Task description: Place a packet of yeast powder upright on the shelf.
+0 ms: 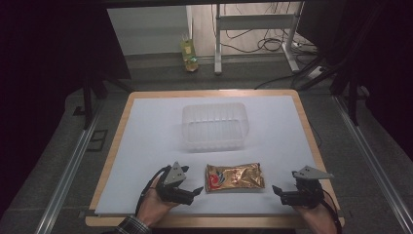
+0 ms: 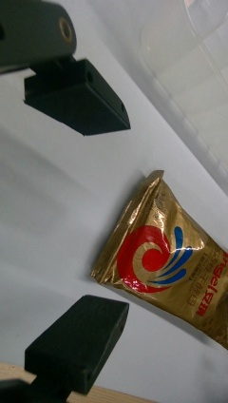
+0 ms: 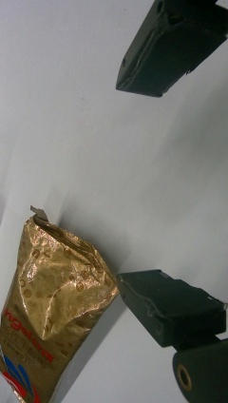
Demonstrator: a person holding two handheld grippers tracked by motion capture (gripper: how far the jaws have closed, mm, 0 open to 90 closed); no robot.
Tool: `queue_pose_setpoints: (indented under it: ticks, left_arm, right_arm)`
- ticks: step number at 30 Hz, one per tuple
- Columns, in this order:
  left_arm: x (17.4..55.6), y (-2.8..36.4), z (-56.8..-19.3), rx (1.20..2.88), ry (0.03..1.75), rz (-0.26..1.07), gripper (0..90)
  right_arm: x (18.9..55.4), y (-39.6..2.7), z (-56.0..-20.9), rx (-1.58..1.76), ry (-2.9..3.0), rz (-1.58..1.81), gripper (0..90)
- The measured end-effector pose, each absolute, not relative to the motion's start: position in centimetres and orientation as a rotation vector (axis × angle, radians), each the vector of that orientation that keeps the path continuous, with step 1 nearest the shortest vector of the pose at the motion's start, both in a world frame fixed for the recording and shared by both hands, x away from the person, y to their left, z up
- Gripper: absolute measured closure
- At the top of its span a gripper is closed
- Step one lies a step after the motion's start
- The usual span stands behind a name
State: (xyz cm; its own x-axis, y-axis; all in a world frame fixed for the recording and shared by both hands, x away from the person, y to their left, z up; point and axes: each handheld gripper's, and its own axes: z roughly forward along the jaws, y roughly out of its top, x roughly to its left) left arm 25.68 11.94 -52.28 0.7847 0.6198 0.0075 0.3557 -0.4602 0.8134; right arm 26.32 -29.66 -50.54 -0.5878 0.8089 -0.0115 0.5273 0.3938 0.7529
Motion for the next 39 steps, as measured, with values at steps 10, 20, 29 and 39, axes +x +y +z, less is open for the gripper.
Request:
queue_pose_setpoints:
  ticks: [10,20,29,39]
  left_arm:
    - [25.6,11.1,-52.0,2.092,0.667,0.392,21.9]
    - [26.3,10.3,-52.0,2.082,0.652,0.362,41.6]
    - [27.5,9.3,-52.1,2.056,0.623,0.321,70.4]
    - [28.3,7.1,-52.7,2.087,0.565,0.319,89.5]
  right_arm:
    - [26.4,-29.9,-50.5,1.154,2.281,1.030,8.8]
    - [26.6,-29.9,-50.7,1.158,2.294,1.022,8.8]
    - [26.7,-29.8,-50.8,1.165,2.294,1.025,8.8]
    - [26.8,-30.1,-50.7,1.183,2.284,1.023,8.9]
